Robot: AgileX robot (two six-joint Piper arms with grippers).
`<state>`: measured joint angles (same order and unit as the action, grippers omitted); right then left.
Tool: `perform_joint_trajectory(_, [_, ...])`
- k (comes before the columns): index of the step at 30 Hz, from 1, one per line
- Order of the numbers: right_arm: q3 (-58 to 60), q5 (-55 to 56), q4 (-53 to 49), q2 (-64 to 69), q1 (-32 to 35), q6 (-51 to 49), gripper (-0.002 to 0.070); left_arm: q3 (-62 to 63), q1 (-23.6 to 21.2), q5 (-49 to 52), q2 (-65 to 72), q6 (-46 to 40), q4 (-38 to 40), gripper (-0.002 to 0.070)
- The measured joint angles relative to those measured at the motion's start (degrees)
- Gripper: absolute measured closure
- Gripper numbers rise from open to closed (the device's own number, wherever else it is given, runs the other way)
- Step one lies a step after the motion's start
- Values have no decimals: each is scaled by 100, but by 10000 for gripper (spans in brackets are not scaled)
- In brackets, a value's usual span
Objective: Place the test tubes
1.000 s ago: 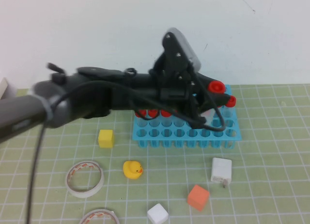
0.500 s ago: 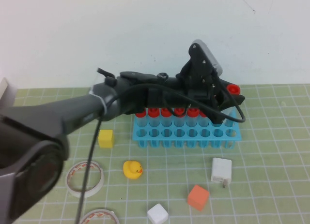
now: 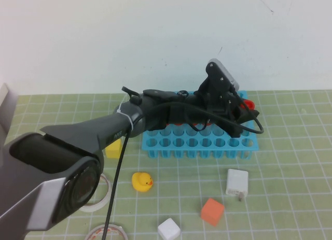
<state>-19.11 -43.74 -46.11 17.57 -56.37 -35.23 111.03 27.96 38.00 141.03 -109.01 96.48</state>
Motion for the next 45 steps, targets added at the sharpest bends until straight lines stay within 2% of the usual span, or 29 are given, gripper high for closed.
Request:
perform_joint_trajectory(17, [0, 0, -13, 0, 0, -37, 674, 63, 9, -562, 34, 27, 42, 421])
perform_joint_trajectory(45, [0, 0, -13, 0, 0, -47, 675, 139, 9, -414, 208, 192, 251, 421])
